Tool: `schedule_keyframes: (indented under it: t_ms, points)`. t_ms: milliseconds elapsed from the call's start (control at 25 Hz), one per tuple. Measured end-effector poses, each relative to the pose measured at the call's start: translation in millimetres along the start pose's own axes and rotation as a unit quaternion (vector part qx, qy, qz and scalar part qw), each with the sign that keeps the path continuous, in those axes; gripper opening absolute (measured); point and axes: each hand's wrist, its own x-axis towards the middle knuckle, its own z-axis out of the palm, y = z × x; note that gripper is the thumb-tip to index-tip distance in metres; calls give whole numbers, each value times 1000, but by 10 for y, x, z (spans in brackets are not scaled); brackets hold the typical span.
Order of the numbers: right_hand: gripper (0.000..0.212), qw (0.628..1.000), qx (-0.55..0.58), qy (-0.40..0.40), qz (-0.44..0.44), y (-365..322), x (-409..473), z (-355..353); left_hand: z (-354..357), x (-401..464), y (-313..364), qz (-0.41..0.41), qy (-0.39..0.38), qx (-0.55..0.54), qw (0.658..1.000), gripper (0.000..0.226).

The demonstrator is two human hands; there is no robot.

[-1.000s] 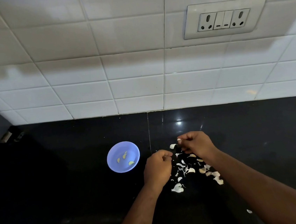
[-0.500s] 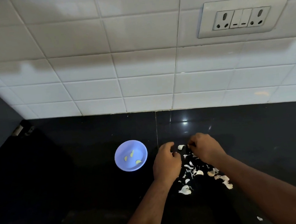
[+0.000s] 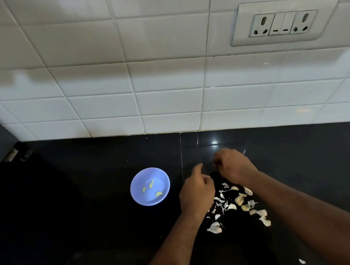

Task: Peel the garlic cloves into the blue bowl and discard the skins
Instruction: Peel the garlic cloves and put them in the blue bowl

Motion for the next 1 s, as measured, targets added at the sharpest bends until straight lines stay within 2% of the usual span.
schedule_keyframes:
  t_ms: [80,200,240,320,360,440,520,640,840,1000]
  points:
    - [12,1000,-14,3,-10,-31,-30,84,-19,37,-21,-18,29,-37,999,52]
    - [13,998,-45,-41,-6,22,-22,227,-2,86,-70,-37,31,-84,995,51]
    - [12,999,-26,-45,3,29,7,215,17,88,-98,-43,27,-102,993,52]
    - [9,989,132,-40,45,-17,7,132,52,100,-111,-48,30,-153,987,52]
    - [10,966,249,-35,66,-73,-44,96,56,100,-90,-56,35,-189,980,43]
    - [14,890,447,-24,87,-211,-217,57,31,82,-10,-73,36,-270,959,20]
    - [16,825,556,-4,96,-274,-359,87,-15,62,33,-74,19,-340,937,16]
    - [17,767,634,3,100,-261,-446,103,-56,28,67,-79,-2,-403,912,16]
    - [20,708,697,-13,116,-272,-520,124,-121,-2,82,-136,-29,-479,867,10]
    - [24,653,747,-34,122,-298,-547,108,-131,1,63,-118,-21,-476,871,8]
